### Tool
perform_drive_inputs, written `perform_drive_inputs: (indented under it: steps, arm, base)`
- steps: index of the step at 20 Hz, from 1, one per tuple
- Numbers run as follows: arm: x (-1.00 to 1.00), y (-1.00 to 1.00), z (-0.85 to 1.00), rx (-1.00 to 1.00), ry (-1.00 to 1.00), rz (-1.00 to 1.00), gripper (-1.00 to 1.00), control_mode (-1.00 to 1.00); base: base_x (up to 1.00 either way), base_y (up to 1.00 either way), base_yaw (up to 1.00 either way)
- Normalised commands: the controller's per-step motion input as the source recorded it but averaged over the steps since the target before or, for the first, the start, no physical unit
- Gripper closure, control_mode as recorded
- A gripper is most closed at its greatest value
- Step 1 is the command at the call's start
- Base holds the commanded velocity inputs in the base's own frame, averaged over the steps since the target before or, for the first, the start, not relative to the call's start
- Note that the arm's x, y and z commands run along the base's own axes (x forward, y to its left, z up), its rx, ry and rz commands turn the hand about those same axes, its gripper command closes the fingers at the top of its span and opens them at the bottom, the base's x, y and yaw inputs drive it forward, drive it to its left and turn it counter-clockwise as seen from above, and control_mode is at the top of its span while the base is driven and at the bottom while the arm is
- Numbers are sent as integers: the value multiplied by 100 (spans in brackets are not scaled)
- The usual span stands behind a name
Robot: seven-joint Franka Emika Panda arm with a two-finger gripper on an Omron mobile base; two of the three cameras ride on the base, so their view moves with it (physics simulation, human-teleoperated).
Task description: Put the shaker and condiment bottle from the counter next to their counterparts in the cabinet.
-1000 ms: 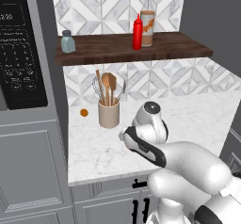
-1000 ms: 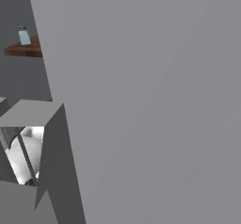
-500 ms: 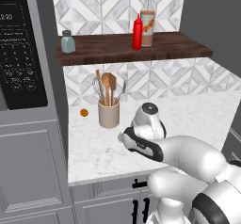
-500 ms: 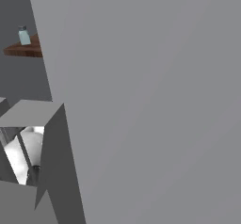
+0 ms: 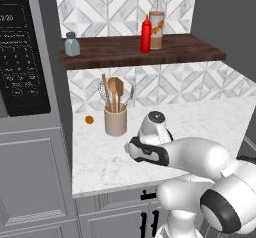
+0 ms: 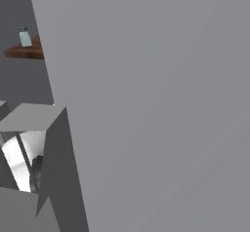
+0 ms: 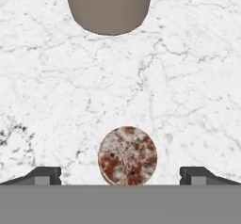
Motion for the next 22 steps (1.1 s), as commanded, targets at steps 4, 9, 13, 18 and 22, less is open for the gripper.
perform_drive_inputs:
  steps: [4,9,13,18,22]
  arm:
    - [11,0,-22,0,0,0,-100,-100]
    - [11,0,-23,0,0,0,-100,-100]
    - [8,0,-24,0,0,0,100,-100]
    - [5,0,-24,0,0,0,100,-100]
    - [2,0,-17,0,0,0,100,-100]
  base:
    - [0,0,0]
    - [0,0,0]
    - [0,0,0]
    - [0,0,0]
    - [0,0,0]
